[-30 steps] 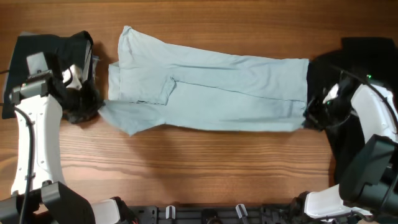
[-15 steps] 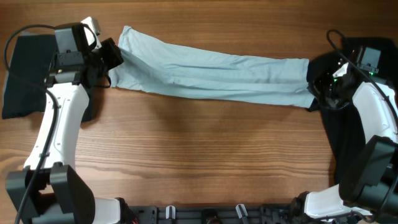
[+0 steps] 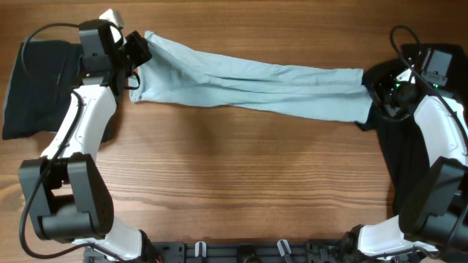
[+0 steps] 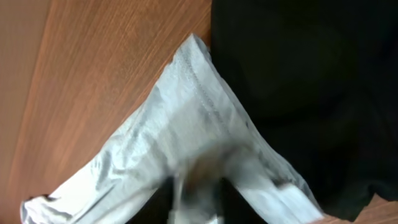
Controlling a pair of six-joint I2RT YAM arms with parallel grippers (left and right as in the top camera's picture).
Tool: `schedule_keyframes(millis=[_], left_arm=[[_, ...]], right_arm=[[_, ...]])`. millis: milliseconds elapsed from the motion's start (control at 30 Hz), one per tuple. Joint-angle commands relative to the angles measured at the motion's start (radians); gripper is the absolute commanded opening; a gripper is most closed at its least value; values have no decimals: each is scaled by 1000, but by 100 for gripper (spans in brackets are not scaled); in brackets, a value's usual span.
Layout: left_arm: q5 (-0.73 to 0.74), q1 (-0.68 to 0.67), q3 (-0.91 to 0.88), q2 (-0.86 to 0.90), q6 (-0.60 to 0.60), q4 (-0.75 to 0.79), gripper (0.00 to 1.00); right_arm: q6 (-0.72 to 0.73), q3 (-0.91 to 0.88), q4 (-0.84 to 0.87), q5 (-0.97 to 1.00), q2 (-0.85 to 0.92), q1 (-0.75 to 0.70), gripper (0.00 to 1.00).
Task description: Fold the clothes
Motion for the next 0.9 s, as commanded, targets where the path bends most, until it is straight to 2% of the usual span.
schedule_keyframes(millis=[0,33,67,100,200,267,333,400,433,500,633,700,767,833,867], left_arm=[[-10,-5,13,11,-10,27,25],[-10,-5,13,11,-10,27,45],[-10,-5,13,12,-10,26,60],[-10,-5,13,12,2,22,65],[-3,2,13,12,25,-36,72],[77,-5,13,14,72,-178,64],[65,-29,13,26,130,-298,62],[54,-53,13,55,169,-340,51],[51,-62,13,73,188,-343,49],[20,-76,13,127,189,-332,57],[24,-77,13,204,208,-328,56],[45,-77,13,235,208,-319,50],[63,-78,13,240,208,-272,35],[81,-85,13,240,200,-210,29],[81,-93,13,240,200,-197,21]], right_arm=[[-113,16,-8,-36,15,3,82],[-128,16,-20,-37,15,3,84],[-150,16,-40,-37,15,3,85],[-180,16,-63,-35,15,3,86],[-257,16,-123,-35,15,3,87],[-275,16,-161,-35,15,3,87],[-280,16,-181,-36,15,3,85],[-289,16,-196,-57,15,6,79],[-293,16,-196,-62,15,9,78],[-292,16,-197,-62,15,19,77],[-292,16,-196,-61,15,26,77],[-291,16,-193,-60,15,26,77],[-291,16,-193,-60,15,26,77],[-288,16,-193,-54,15,26,76],[-287,16,-192,-53,15,26,76]])
